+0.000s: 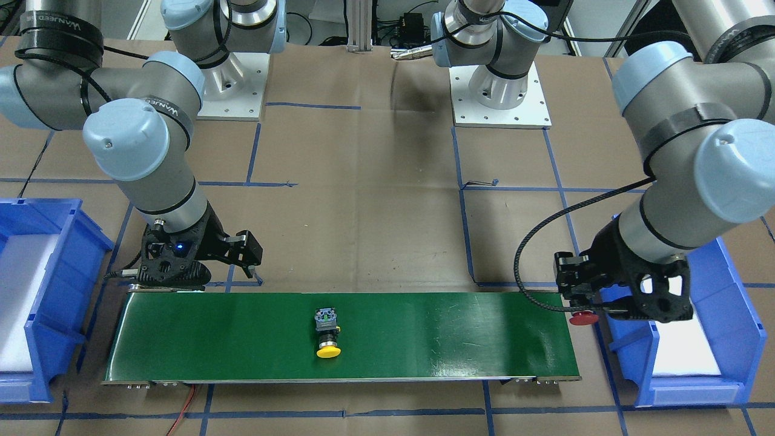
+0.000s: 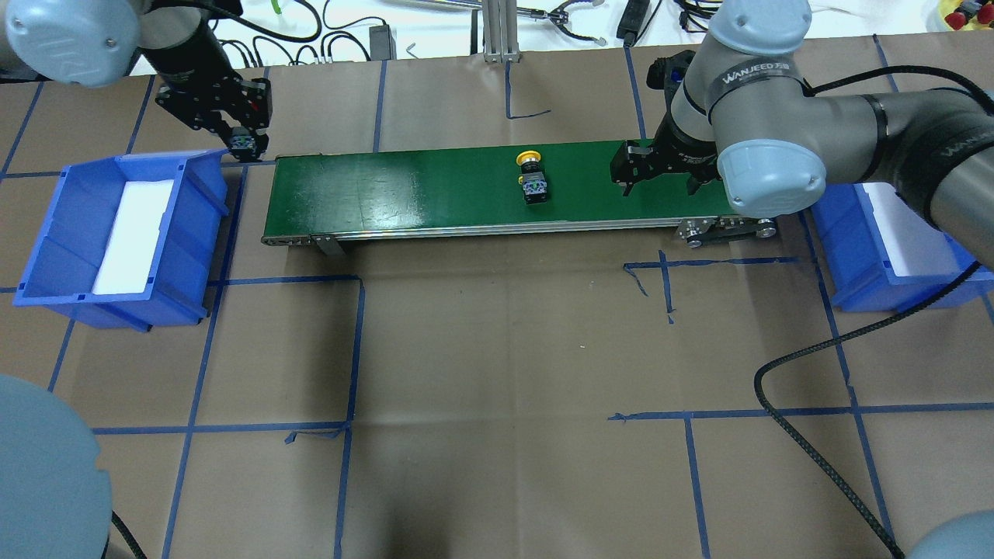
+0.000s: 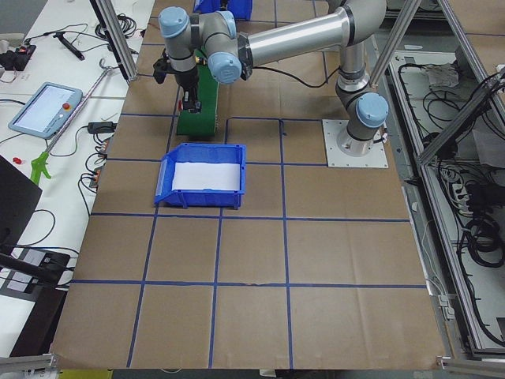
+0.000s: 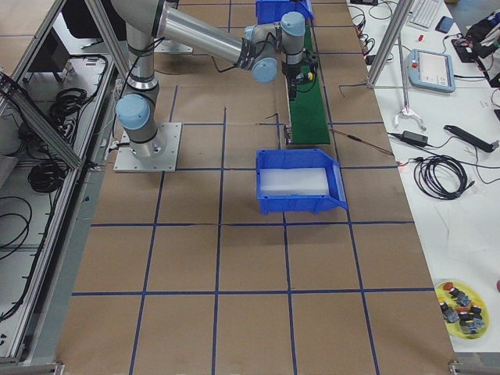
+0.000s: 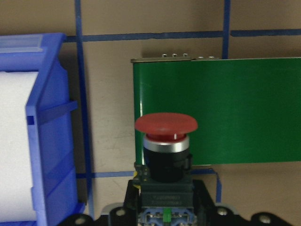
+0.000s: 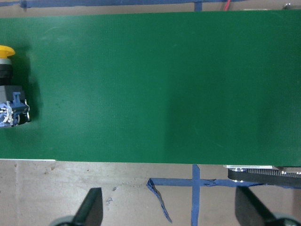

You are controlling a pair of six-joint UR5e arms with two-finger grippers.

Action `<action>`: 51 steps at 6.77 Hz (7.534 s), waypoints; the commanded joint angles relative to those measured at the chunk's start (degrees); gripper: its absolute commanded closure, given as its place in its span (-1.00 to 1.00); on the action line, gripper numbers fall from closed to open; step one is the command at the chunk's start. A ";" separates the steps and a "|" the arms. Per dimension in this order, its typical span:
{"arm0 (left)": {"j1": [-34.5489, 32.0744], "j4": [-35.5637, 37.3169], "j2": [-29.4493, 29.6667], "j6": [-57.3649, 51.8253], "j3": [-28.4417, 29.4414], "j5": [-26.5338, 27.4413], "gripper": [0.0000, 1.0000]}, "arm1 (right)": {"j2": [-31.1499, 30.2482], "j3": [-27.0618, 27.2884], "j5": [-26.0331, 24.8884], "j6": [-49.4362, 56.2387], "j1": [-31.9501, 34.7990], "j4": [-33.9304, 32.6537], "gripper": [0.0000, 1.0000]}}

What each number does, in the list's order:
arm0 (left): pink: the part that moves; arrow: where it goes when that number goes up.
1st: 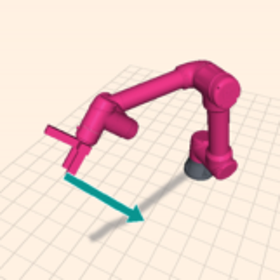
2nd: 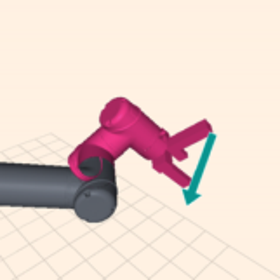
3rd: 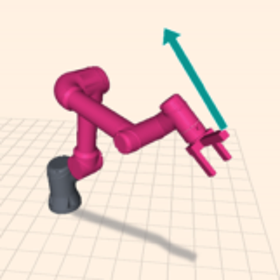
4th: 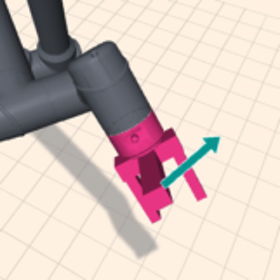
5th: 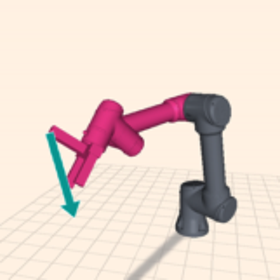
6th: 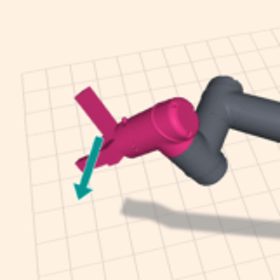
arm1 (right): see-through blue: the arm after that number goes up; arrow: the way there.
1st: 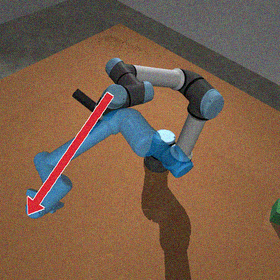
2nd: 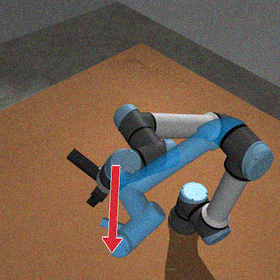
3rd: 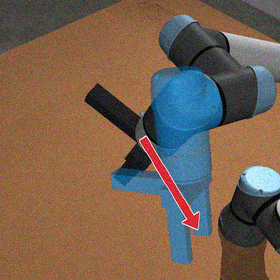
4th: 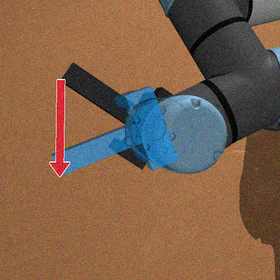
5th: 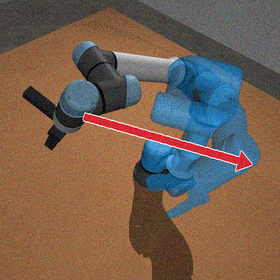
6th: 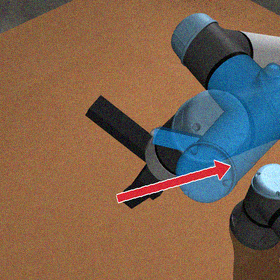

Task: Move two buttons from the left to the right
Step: 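Carry the red button to the belt while the right gripper reaches toward the yellow button, then release the red button on the belt while the right gripper grasps the yellow button, then carry the yellow button with the right gripper into the bin beside it, then open the right gripper to drop the yellow button and lift out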

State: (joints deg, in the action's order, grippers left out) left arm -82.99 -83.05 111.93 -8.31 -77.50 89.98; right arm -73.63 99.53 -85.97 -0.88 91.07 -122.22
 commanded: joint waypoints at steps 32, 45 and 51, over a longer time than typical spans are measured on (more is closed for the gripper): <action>-4.90 -3.08 -18.68 6.82 -11.71 0.55 -1.00 | 0.80 -20.17 -4.12 12.48 -14.98 24.26 0.93; -4.90 -3.08 -18.77 6.82 -11.53 0.29 -1.00 | 2.78 4.43 -3.33 41.66 -38.16 4.10 0.92; -4.81 -3.08 -19.65 6.38 -12.33 0.11 -1.00 | 4.28 5.06 -2.71 40.69 -38.07 -0.03 -0.95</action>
State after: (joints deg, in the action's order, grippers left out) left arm -87.81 -86.13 92.30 -1.93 -89.82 90.03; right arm -69.30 104.77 -88.77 39.99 52.96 -122.14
